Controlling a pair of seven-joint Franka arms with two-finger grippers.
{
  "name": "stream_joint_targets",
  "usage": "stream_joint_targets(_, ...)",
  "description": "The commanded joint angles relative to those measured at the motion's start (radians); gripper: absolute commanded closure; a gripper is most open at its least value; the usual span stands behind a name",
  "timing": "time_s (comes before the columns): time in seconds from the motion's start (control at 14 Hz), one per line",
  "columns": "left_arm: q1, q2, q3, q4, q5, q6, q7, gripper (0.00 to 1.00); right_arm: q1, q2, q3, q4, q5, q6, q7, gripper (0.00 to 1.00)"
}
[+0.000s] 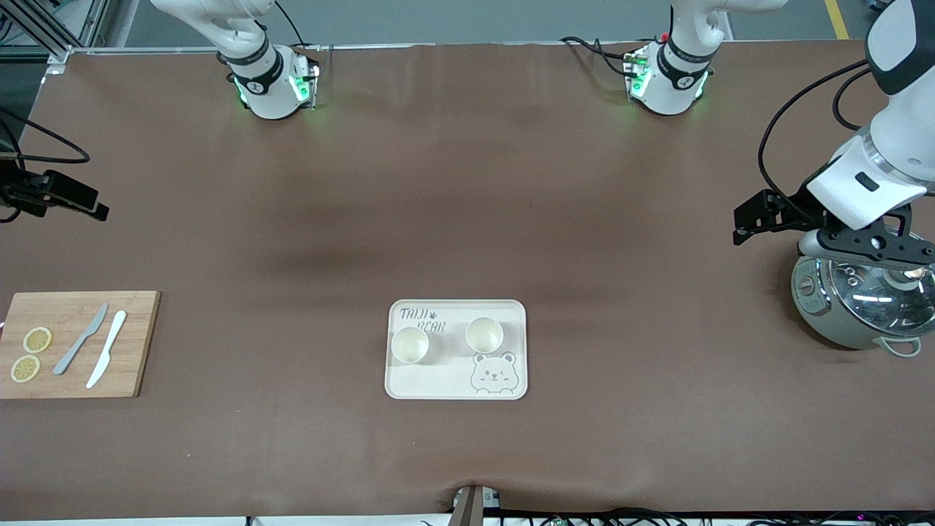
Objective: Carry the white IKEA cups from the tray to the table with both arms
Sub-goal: 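Move the left gripper down toward the cup on the bear tray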
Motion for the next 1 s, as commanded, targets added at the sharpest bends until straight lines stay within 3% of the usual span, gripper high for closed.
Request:
stream_joint_targets(0.0,0.01,0.016,0.004,0.028,-0.004,0.002,0.035,0.0,-0.004,-0.011,0.011,0.0,-0.021,0.002,-0.003,0.0)
stream_joint_targets(0.29,-0.009,0.017,-0.006,0.021,-0.024,0.004,0.076,0.0,0.01,-0.011,0.015,0.001,-0.021,-0.002,-0.003,0.0)
stream_joint_targets(0.71,-0.038,0.052,-0.048,0.028,-0.012,0.002,-0.016,0.0,0.019,-0.011,0.015,0.003,-0.021,0.002,-0.003,0.0)
stream_joint_targets(0.79,-0.064,0.092,-0.048,0.056,-0.013,0.012,-0.066,0.0,0.019,-0.011,0.015,0.003,-0.021,0.002,-0.003,0.0)
stream_joint_targets(0.93,-0.139,0.228,-0.042,0.198,-0.01,0.021,-0.183,0.0,0.021,-0.011,0.017,0.004,-0.021,-0.002,-0.004,0.0)
